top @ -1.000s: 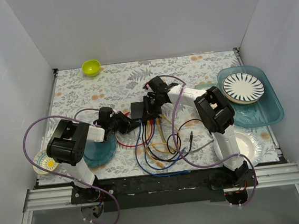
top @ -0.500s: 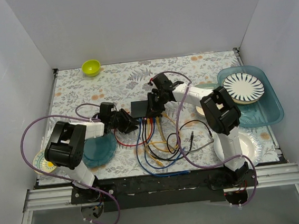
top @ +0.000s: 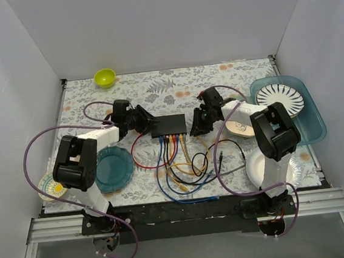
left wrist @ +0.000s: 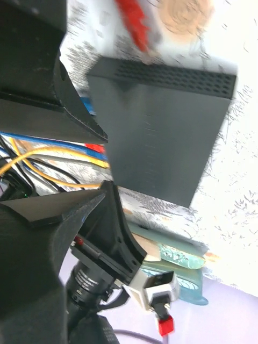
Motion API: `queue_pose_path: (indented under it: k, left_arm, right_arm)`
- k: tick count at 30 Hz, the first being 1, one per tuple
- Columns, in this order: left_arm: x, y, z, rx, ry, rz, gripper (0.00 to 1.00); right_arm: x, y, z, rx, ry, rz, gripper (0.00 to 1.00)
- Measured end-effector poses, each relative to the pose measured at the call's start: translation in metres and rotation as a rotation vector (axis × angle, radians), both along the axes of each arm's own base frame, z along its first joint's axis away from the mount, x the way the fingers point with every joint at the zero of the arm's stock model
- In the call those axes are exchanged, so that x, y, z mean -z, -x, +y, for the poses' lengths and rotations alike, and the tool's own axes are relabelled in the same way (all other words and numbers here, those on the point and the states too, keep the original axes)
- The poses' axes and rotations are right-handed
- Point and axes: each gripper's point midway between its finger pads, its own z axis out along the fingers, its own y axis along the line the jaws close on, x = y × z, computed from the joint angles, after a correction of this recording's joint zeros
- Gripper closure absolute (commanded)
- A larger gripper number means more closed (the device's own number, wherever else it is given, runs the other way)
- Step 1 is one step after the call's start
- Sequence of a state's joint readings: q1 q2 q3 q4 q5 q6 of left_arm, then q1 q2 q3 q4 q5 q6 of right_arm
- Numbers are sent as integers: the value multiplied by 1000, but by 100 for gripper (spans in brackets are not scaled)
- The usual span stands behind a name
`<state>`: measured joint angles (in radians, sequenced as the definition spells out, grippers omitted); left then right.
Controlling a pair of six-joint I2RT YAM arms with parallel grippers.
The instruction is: Pull the plug from the switch port
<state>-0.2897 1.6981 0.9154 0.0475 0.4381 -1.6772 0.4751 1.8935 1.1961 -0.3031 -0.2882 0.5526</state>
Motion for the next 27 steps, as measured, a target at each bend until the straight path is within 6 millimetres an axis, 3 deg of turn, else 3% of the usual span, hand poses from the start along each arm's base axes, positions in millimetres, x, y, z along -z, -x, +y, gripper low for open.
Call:
queue_pose_path:
  k: [5, 9, 17, 27]
  left_arm:
    - [19, -21, -16, 31, 55, 41, 62]
    - [31, -25, -31, 78, 120, 72, 62]
    - [33, -12, -49, 138, 153, 70, 63]
    - [34, 2, -47, 132, 162, 79, 63]
  right_arm:
    - [1, -4, -4, 10, -37, -4, 63]
    - [5, 2, 3, 0, -102, 1, 55]
    - [1, 7, 15, 15, -235, -9, 53]
    - [1, -4, 31, 16, -309, 21, 55]
